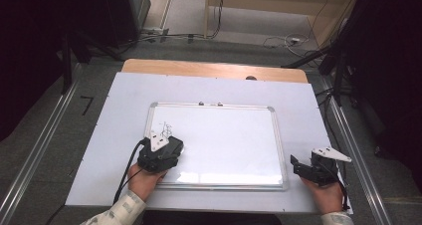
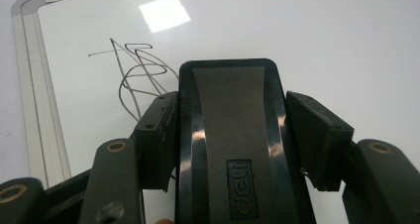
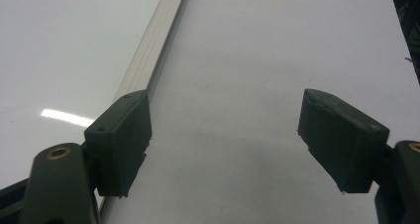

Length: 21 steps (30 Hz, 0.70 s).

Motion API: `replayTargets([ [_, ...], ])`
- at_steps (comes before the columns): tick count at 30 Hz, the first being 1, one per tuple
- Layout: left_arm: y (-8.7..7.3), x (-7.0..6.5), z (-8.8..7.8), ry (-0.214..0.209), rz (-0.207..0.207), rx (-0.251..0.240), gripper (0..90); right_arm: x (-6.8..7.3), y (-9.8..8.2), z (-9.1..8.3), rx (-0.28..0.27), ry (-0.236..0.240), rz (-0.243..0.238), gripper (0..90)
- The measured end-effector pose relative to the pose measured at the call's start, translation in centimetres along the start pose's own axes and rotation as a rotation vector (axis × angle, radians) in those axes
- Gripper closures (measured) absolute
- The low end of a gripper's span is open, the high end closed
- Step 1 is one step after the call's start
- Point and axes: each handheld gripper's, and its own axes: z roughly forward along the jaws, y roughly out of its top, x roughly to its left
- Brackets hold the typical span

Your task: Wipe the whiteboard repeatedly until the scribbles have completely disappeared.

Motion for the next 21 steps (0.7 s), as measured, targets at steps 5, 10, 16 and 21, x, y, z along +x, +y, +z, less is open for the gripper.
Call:
replayTargets([
  [5,0.0,-0.28,-0.11,0.014,0.002,0.007,40.4,-0.01,-0.01,0.02,0.002,-0.001,0.0,19.6],
  [10,0.03,-0.49,-0.26,0.015,-0.006,-0.001,40.3,0.03,-0.01,0.03,0.002,-0.002,0.0,19.6],
  [16,-0.03,-0.62,-0.15,0.02,-0.001,-0.003,40.7,0.03,-0.01,0.02,0.002,-0.002,-0.001,19.6],
  [21,0.03,-0.66,-0.13,0.023,0.0,0.001,41.3,0.04,-0.01,0.02,0.002,-0.002,0.0,19.7],
])
